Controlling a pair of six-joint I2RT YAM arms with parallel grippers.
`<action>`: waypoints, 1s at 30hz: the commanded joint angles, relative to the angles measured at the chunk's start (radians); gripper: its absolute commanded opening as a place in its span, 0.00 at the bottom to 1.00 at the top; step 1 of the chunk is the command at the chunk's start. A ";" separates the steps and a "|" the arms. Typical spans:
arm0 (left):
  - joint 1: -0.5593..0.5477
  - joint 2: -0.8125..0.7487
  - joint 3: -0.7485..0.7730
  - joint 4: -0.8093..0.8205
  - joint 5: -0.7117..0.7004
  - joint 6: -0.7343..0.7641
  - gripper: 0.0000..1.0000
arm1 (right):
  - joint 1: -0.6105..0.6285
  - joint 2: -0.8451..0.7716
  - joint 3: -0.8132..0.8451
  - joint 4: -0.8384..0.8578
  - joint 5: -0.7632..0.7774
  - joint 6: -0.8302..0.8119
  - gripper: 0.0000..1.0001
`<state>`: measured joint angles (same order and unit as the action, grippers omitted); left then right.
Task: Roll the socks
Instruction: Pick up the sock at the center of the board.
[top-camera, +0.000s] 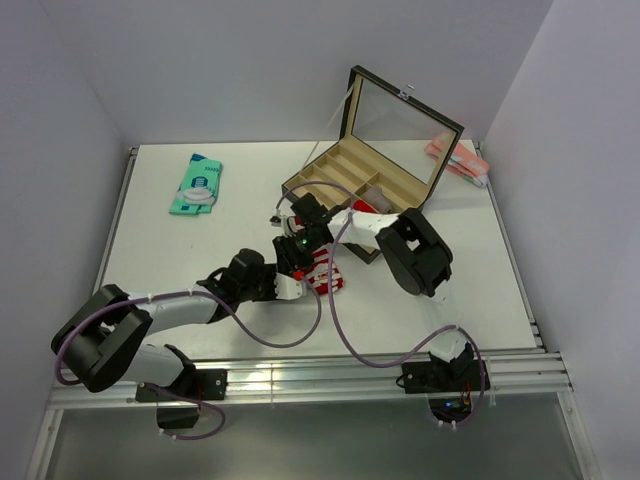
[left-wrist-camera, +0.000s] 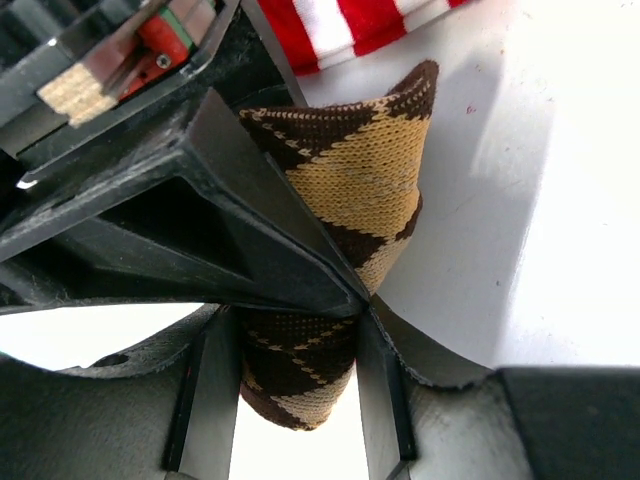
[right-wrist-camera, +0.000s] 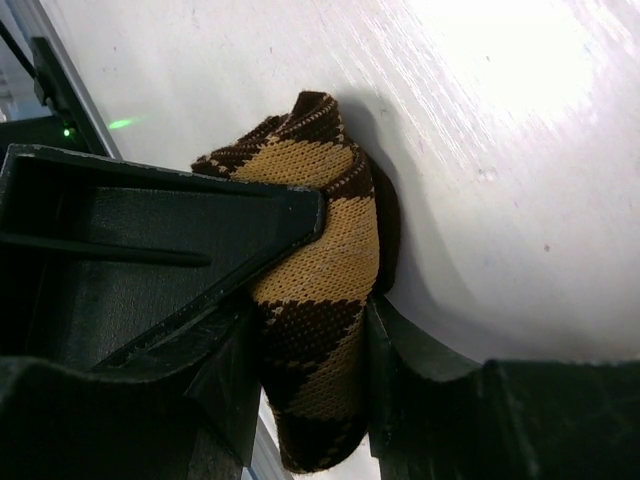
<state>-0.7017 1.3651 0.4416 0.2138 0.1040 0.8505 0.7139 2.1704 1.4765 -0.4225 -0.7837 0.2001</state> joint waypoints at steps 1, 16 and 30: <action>-0.001 0.023 0.016 -0.062 0.023 -0.042 0.00 | 0.002 -0.067 -0.088 0.027 0.076 0.036 0.34; -0.001 0.008 0.055 -0.114 0.040 -0.093 0.00 | -0.063 -0.349 -0.248 0.171 0.233 0.136 0.59; 0.031 -0.011 0.201 -0.247 0.111 -0.203 0.00 | -0.149 -0.634 -0.459 0.336 0.376 0.262 0.59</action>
<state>-0.6842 1.3659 0.5697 0.0326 0.1635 0.7116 0.5682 1.6390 1.0409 -0.1925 -0.4637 0.4210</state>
